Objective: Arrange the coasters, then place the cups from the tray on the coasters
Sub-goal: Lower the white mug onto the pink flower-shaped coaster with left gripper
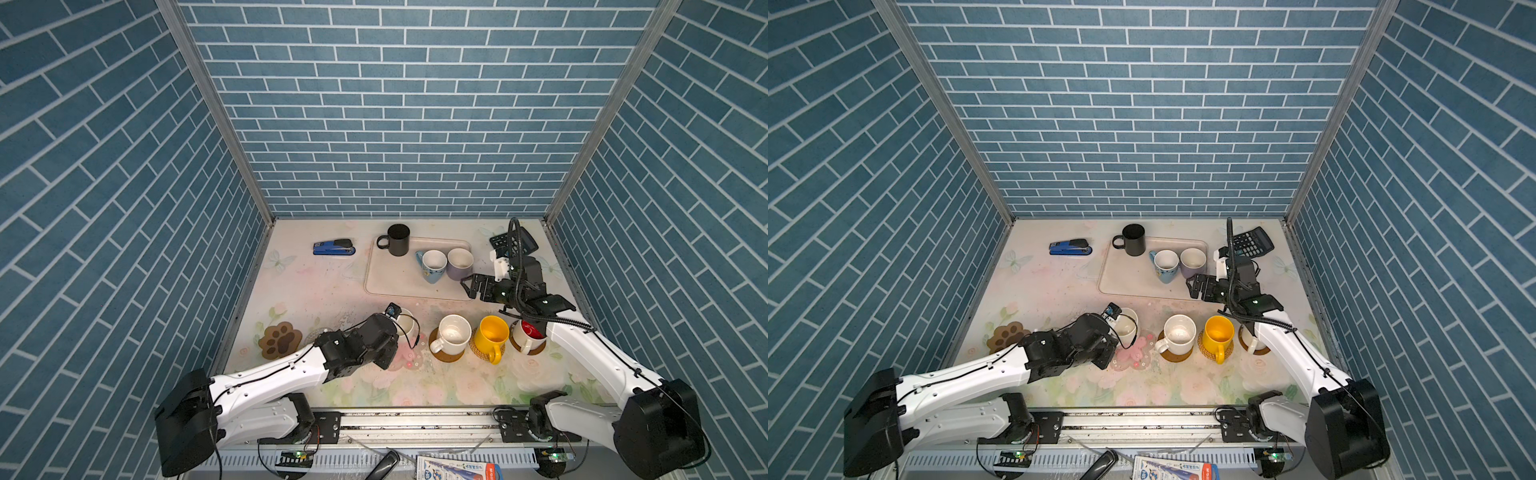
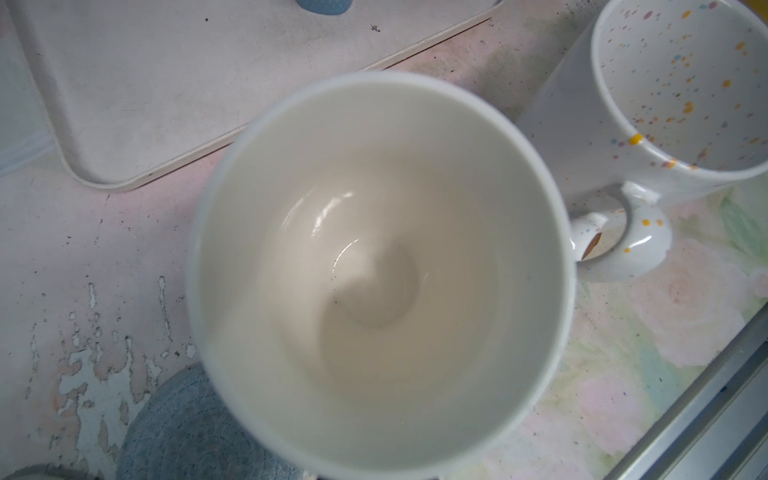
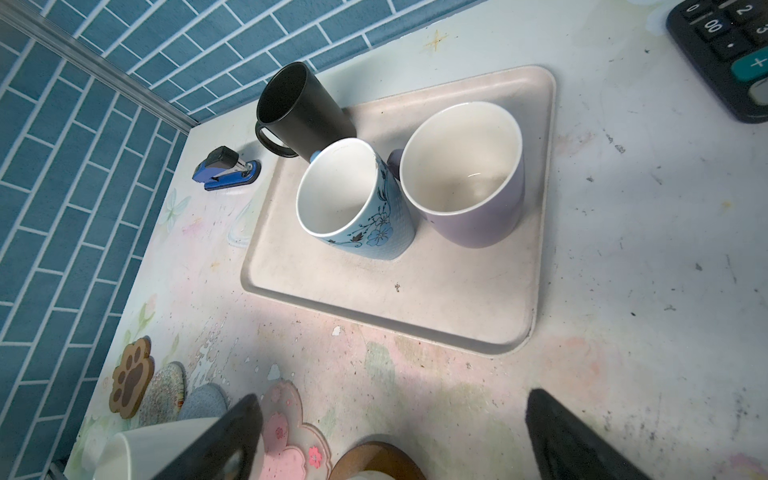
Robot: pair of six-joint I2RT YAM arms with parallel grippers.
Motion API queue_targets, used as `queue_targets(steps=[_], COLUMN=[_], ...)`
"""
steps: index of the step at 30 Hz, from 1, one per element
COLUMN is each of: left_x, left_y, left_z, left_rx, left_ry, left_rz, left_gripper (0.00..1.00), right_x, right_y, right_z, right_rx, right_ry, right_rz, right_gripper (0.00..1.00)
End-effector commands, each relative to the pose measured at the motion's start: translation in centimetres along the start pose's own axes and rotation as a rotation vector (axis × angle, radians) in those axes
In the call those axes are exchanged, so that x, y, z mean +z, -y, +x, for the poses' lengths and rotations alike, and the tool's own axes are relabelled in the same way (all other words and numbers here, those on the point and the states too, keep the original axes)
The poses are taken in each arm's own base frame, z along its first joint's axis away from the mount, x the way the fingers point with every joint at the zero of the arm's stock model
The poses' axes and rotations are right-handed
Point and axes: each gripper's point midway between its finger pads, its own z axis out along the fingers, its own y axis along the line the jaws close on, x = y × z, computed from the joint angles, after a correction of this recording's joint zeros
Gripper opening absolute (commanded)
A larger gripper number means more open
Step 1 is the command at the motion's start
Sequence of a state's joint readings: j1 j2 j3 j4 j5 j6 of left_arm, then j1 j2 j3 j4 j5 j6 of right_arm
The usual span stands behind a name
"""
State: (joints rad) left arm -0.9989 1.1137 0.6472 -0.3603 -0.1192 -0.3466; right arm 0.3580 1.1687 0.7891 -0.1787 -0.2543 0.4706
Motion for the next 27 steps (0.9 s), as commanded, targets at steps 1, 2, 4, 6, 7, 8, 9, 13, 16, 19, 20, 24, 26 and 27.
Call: queue_targets(steps=[1,2,4,6,7,8,9,13,16,19,20,24,26,27], left_x=[0.2,0.2,0.2,0.3,0.4,0.5,0.6,0.9,1.1,1.2,1.1,0.8,0.5,0.4], left_y=[0.2,0.3,0.4,0.3,0.2,0.1,0.2,0.5,0.7,0.8,0.7,0.5,0.5,0.4], left_z=[-1.1,-1.1,-1.0,-0.8,-0.6,-0.5,-0.4,-0.1,0.0,0.2,0.1,0.3,0.2,0.3], left_rx=[0.007,0.008,0.007,0.007,0.011,0.009,0.011,0.01,0.01,0.014,0.013,0.015,0.01,0.007], left_ry=[0.057,0.057,0.056,0.053,0.049,0.046,0.043,0.028,0.022,0.015,0.019,0.016,0.025,0.027], left_rz=[0.001,0.005,0.012,0.009,0.005,0.0,0.001,0.021,0.028,0.03,0.031,0.02,0.024,0.023], left_gripper=[0.0,0.0,0.0,0.0,0.0,0.0,0.0,0.0,0.0,0.0,0.0,0.0,0.0,0.0], right_x=[0.4,0.5,0.6,0.8,0.8,0.9,0.9,1.0,1.0,1.0,0.9,0.8,0.8,0.8], right_y=[0.1,0.1,0.1,0.1,0.1,0.1,0.1,0.2,0.3,0.4,0.3,0.4,0.4,0.4], right_z=[0.4,0.4,0.4,0.5,0.5,0.5,0.5,0.6,0.7,0.7,0.7,0.7,0.7,0.6], right_rx=[-0.011,-0.011,-0.008,-0.004,-0.003,-0.003,-0.003,-0.002,-0.002,-0.003,-0.003,-0.006,-0.007,-0.006], right_ry=[-0.009,-0.009,-0.011,-0.014,-0.014,-0.014,-0.015,-0.017,-0.019,-0.021,-0.019,-0.018,-0.017,-0.017], right_rz=[-0.003,-0.003,-0.002,-0.006,-0.008,-0.009,-0.01,-0.006,-0.004,0.001,0.001,0.008,0.007,0.008], right_gripper=[0.99,0.99,0.99,0.99,0.99,0.99,0.99,0.99,0.99,0.99,0.99,0.99,0.99,0.99])
